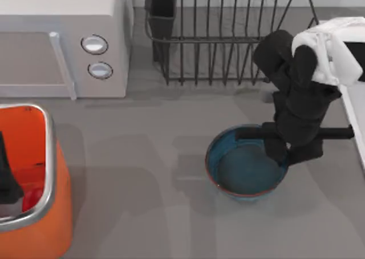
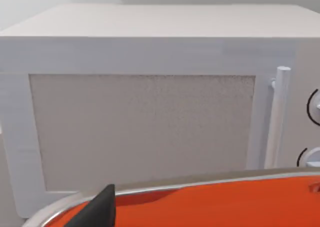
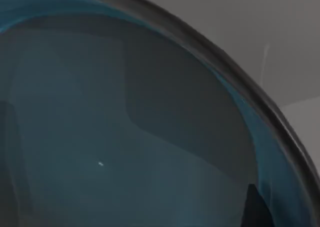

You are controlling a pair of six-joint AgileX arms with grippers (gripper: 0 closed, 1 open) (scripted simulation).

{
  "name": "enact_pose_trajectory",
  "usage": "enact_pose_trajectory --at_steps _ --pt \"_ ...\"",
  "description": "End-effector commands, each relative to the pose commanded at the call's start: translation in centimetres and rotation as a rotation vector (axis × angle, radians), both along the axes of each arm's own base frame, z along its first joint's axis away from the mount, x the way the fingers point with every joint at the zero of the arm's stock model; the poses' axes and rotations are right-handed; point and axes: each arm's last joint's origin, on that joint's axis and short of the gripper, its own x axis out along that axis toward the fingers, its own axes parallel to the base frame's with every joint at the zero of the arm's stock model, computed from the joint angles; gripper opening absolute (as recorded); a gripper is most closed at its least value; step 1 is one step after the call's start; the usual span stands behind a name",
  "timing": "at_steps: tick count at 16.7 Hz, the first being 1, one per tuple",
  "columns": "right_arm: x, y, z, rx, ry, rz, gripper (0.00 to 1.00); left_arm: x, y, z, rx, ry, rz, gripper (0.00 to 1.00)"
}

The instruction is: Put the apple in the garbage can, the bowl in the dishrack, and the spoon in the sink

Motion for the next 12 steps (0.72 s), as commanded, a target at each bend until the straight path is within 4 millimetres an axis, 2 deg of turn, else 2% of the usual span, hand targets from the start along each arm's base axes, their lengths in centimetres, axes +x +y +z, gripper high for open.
enact_pose_trajectory --at_steps 5,7,12 --pt "-0.2 -0.1 5.9 -0.009 0.017 -0.002 0.0 0.0 0.0 0.0 0.0 0.0 0.0 1.0" --pt "-0.3 -0.2 7.6 -0.003 0.008 -0.002 0.0 0.0 0.0 0.0 0.0 0.0 0.0 1.0" --pt "-0.4 -0.2 7.9 -0.003 0.004 0.001 0.0 0.0 0.0 0.0 0.0 0.0 0.0 1.0"
